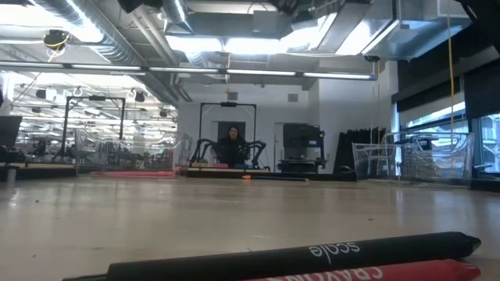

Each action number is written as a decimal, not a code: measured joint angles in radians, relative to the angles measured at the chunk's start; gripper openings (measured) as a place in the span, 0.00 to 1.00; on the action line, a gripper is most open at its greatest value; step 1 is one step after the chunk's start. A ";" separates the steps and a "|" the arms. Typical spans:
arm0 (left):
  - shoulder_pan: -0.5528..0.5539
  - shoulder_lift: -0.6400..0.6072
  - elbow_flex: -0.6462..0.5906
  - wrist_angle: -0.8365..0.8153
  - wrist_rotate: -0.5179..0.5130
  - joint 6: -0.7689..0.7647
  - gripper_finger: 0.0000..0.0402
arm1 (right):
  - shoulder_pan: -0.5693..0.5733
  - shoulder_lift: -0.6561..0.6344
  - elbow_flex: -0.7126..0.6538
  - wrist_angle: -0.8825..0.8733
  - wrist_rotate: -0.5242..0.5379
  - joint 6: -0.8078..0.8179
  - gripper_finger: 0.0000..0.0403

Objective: Sort crayons/erasers/pens/pencils in bins
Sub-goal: Put the black pen into the bottom left transparent bin

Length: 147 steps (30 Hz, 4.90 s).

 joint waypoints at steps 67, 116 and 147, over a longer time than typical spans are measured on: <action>-0.478 1.165 0.487 0.327 -0.077 -0.514 0.23 | 0.444 -0.710 -0.716 0.575 0.291 0.194 0.27; -0.470 1.196 0.489 0.189 -0.101 -0.606 0.22 | 0.444 -0.711 -0.716 0.574 0.290 0.194 0.27; -0.466 1.177 0.483 0.183 -0.087 -0.606 0.01 | 0.444 -0.711 -0.716 0.575 0.290 0.198 0.27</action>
